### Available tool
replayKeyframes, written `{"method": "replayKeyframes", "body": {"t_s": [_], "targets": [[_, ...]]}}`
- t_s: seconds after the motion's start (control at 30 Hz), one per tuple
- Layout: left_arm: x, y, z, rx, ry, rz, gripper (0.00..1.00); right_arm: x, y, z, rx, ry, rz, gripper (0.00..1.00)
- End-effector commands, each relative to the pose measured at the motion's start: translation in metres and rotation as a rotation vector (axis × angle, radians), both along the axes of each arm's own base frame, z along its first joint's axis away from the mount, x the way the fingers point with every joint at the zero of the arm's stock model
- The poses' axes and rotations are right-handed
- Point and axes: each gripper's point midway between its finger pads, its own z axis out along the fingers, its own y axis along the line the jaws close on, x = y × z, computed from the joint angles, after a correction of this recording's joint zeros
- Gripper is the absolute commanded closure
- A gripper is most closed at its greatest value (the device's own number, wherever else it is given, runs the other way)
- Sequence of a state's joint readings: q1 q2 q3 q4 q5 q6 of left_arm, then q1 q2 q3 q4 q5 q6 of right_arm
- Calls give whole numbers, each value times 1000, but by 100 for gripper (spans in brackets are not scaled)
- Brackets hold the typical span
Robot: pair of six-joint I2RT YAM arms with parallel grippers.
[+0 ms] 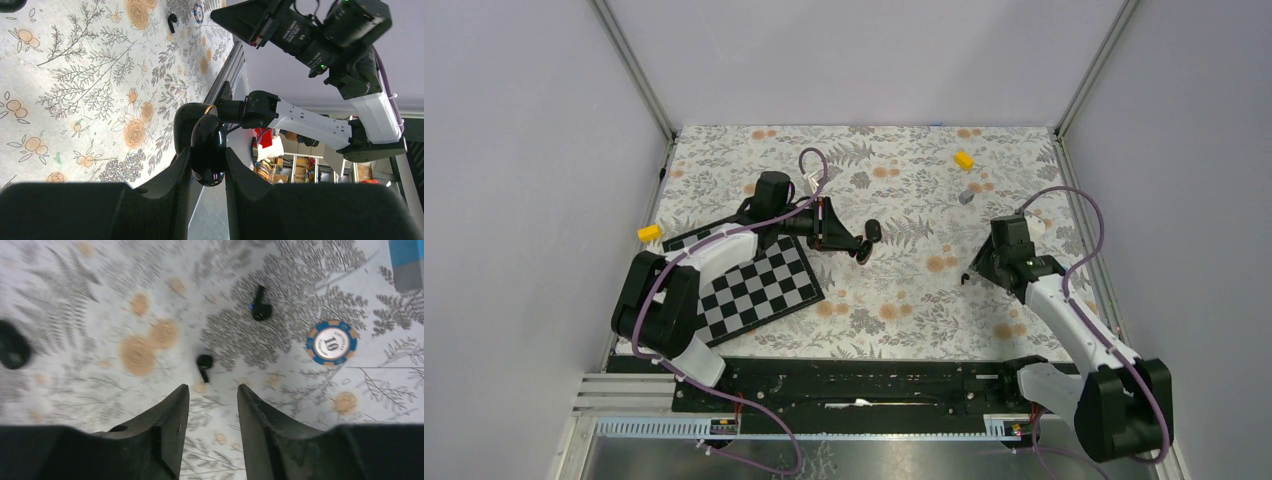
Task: Insert the wireless bluetooth earbuds into the charging case
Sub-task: Pick up the left earbud from the center of the board.
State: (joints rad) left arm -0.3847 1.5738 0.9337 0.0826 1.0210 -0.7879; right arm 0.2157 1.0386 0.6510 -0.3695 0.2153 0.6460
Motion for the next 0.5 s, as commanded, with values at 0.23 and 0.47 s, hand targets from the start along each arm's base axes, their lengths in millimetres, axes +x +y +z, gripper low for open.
{"method": "replayKeyframes", "body": {"t_s": [0.23,0.47], "targets": [[12,-6,11,-39,-56,-18,100,9,-3,-31,-75,155,74,55],[15,-9,14,-55,-51,-41,100,20,8,-50,-60,200,137,57]]}}
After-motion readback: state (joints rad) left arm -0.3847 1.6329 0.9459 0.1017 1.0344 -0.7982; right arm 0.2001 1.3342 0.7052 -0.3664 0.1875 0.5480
